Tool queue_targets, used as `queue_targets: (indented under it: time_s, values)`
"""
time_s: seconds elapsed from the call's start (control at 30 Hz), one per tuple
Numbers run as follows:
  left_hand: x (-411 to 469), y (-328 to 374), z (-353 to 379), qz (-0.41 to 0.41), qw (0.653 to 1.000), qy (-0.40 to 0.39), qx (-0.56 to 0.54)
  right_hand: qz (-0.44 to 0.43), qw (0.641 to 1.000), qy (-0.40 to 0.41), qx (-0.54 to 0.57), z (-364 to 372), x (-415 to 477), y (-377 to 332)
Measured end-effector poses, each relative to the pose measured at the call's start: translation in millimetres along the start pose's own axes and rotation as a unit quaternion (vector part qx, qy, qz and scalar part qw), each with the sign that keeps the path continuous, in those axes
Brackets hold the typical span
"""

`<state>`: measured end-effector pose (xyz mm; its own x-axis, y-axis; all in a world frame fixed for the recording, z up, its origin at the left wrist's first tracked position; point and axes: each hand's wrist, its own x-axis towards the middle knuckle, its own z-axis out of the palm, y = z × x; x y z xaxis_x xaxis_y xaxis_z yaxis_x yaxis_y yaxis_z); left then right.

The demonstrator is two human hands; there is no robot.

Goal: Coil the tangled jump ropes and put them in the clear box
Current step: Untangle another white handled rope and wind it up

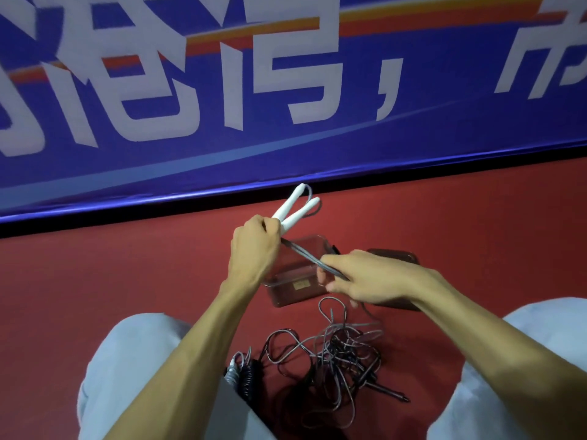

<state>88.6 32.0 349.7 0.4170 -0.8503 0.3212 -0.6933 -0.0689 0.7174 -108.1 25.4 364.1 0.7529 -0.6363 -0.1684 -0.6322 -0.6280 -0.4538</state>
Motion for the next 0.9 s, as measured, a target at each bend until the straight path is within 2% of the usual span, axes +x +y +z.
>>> queue_targets:
  time_s: [0.13, 0.23, 0.33, 0.47, 0.7, 0.8, 0.9]
  values:
    - [0, -11, 9, -0.01, 0.995, -0.026, 0.1, -0.109, 0.986, 0.111, -0.057, -4, -1, -6]
    - [-6, -6, 14, 0.015, 0.984, -0.067, 0.164, -0.141, 0.972, 0.173, -0.077, -7, -1, 4]
    - [-13, -1, 19, 0.051, 0.971, -0.107, 0.209, -0.131, 0.95, 0.273, -0.08, -10, -2, 15]
    - [-23, 3, 20, 0.14, 0.954, -0.145, 0.22, -0.054, 0.923, 0.382, 0.007, -15, 1, 32]
    - [-33, 8, 12, 0.276, 0.926, -0.16, 0.201, 0.038, 0.928, 0.352, 0.114, -7, 7, 30]
    - [-34, 9, 11, 0.306, 0.92, -0.161, 0.183, 0.086, 0.944, 0.278, 0.156, 2, 15, 26]
    - [-34, 7, 13, 0.305, 0.923, -0.168, 0.163, 0.116, 0.935, 0.281, 0.18, 8, 21, 26]
